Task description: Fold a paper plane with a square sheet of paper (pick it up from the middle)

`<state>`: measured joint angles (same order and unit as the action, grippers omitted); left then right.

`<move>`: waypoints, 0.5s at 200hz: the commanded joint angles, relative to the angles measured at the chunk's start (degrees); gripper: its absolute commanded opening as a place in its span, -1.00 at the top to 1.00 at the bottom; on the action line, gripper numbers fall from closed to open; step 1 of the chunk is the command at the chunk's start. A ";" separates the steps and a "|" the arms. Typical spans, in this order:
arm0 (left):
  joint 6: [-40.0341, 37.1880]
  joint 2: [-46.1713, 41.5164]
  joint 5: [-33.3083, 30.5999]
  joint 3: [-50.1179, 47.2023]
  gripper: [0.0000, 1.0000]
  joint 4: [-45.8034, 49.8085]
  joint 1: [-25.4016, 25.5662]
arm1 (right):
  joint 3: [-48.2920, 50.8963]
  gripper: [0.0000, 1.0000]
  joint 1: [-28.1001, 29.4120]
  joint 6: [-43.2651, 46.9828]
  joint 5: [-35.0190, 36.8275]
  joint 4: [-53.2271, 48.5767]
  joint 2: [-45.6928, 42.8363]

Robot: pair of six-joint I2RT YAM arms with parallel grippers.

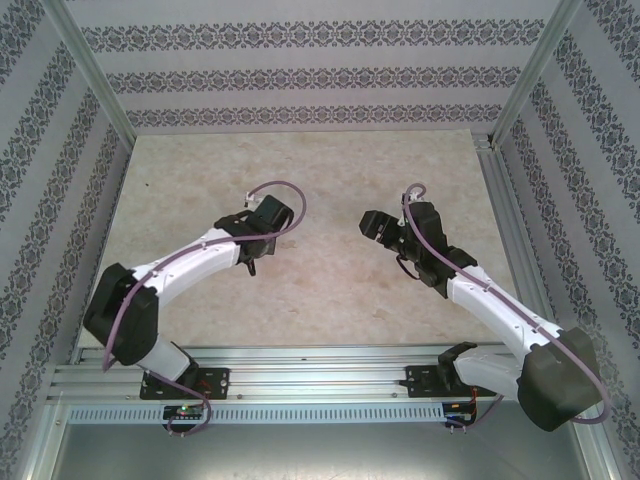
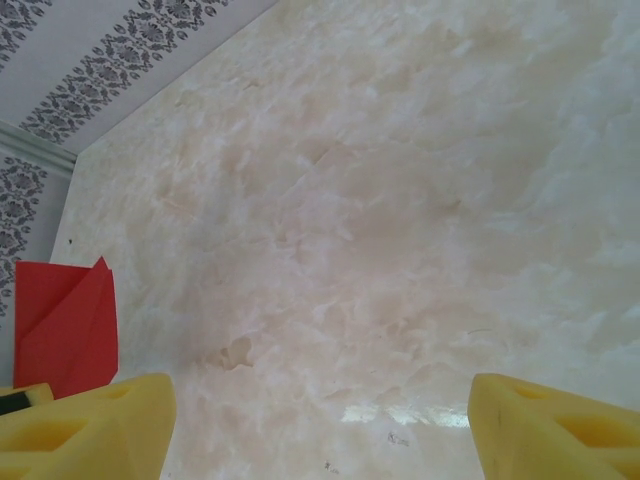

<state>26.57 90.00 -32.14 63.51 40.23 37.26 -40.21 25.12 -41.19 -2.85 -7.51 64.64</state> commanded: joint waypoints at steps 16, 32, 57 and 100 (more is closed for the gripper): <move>0.49 9.68 -13.68 5.04 0.83 7.81 2.85 | 1.57 -0.54 0.56 -0.20 2.09 0.37 -0.86; 0.61 13.87 -12.15 6.96 0.79 7.49 4.05 | 2.09 -0.55 0.54 -0.57 2.21 0.31 -1.12; 0.37 17.16 -4.24 7.97 0.64 4.07 5.33 | 2.59 -0.55 0.58 -1.08 2.58 -0.01 -1.41; -0.06 16.14 8.69 6.87 0.22 -1.75 5.15 | 2.59 -0.54 0.69 -1.17 3.04 -0.99 -1.35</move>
<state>26.81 107.44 -31.64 70.06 42.76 42.15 -38.02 25.12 -41.91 -1.52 -8.01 64.31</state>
